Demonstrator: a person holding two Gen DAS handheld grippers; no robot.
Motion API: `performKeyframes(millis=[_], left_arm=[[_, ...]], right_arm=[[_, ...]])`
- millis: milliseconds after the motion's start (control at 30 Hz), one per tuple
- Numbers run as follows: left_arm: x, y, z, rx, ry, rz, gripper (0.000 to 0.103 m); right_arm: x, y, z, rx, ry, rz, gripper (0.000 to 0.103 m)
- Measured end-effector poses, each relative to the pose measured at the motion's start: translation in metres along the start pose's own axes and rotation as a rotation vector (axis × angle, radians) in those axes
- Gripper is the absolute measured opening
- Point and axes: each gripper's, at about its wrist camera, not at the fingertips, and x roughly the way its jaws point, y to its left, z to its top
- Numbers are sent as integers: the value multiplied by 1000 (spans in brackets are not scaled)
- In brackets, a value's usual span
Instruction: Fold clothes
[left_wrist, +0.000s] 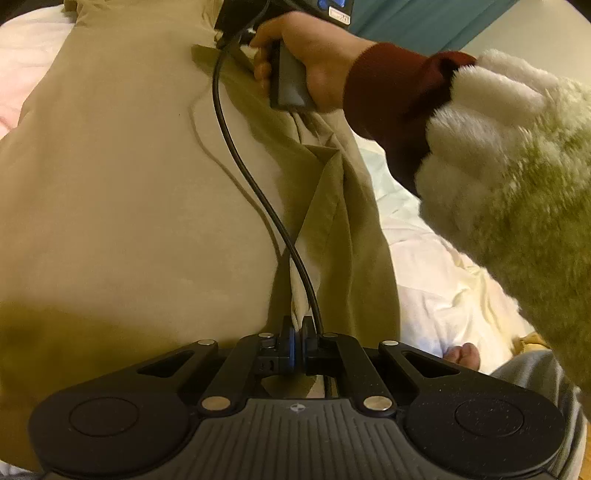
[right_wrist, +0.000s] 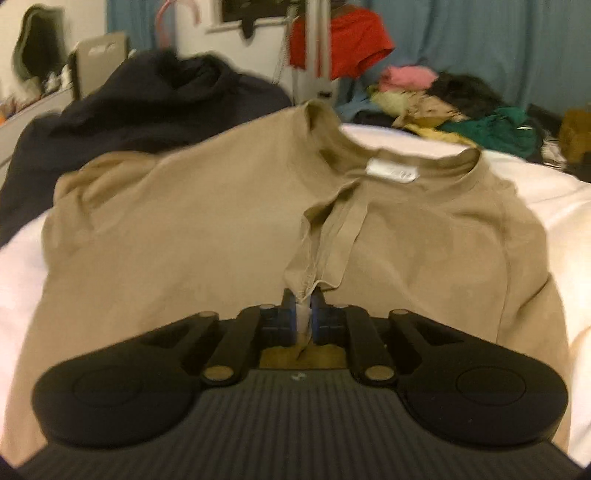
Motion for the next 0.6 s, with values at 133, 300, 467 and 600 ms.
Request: performKeyframes(millis=[133, 300, 467, 600], left_arm=[[-10, 1, -7, -32, 4, -57, 3], [-19, -3, -11, -38, -13, -65, 3], [-15, -3, -15, -13, -6, 1, 18], [-22, -7, -12, 49, -40, 71, 60]], right_arm=[[-24, 1, 30, 29, -117, 21, 9], [-30, 3, 57, -7, -143, -13, 9], [-16, -2, 52, -21, -118, -47, 14], [-32, -15, 41, 41, -118, 1, 74]])
